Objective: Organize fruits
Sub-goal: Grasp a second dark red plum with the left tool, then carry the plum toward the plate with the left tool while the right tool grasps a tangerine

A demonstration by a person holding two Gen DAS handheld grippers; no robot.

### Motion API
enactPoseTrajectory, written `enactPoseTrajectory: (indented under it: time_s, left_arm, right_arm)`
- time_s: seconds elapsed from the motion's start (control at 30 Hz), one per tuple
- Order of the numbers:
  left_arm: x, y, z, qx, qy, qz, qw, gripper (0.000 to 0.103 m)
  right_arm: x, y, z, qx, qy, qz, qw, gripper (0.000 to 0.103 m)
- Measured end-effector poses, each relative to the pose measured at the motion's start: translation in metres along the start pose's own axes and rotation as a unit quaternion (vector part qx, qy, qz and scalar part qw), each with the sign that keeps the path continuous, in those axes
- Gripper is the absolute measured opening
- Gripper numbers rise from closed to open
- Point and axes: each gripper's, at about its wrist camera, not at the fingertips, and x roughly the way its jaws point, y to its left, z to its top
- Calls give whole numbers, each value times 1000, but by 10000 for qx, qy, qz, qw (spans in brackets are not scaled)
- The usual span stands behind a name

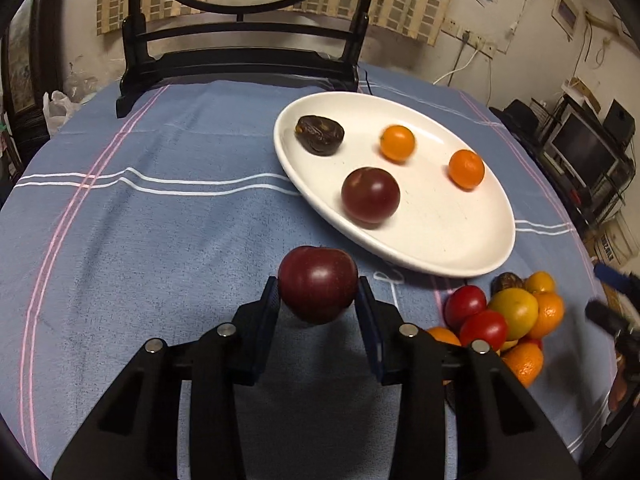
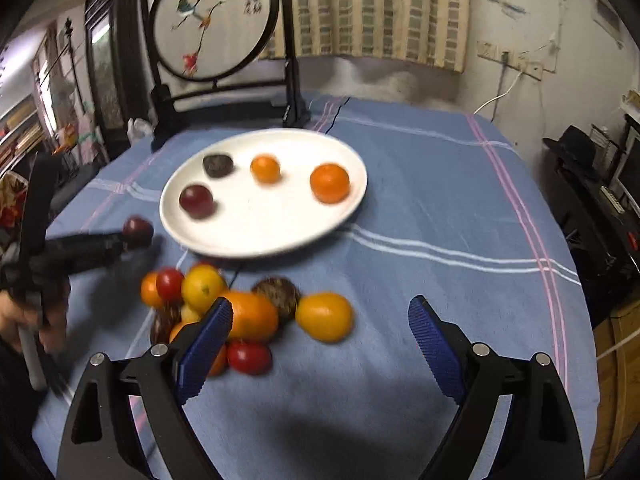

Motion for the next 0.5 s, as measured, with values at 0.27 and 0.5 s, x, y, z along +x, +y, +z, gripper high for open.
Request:
enactPoseTrajectory:
  time_s: [0.27,0.5]
  left_arm:
    - [3,-2,-2,52,127,-19,9999,38]
    - [2,-4,-3,104,103,-14,9999,38]
  right_arm:
    - [12,22,-6,-334,113,337,9988,89]
    - [26,35,-3,-243,46,561,9981,68]
